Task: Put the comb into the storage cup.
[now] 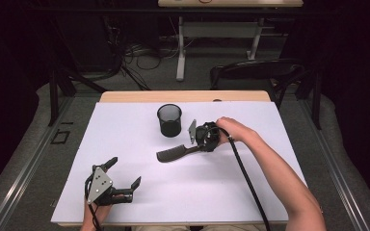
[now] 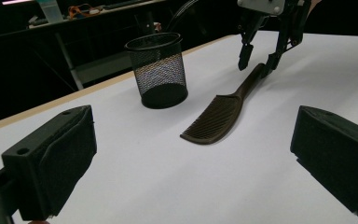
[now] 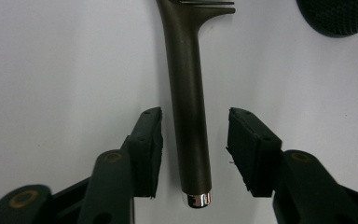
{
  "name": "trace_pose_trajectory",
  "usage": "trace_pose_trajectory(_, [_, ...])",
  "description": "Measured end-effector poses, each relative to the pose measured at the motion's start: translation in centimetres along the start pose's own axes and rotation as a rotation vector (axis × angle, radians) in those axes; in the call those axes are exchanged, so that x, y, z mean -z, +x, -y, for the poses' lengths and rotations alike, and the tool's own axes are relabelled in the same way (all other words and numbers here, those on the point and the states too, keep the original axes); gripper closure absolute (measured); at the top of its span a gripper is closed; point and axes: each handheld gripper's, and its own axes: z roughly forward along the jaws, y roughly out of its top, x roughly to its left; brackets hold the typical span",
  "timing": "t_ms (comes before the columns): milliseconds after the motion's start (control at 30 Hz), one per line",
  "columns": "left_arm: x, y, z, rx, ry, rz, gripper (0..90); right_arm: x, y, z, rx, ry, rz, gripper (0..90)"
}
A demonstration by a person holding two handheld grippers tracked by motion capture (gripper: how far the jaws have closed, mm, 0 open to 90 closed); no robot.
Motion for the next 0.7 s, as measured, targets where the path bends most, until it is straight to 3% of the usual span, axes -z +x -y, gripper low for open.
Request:
trace_pose_trajectory(233, [0.0,0.0,0.0,0.000,0.001,0.001,0.3,-0.7,-0.4,-0.4,0.048,0.043,-0.016,64.4])
trace_pose_trajectory(700, [0.0,0.1,0.0,0.000,0.002,0.003,0.3,-1.4,-0.5,-1.6,0.079,0.063,-0.049,66.3])
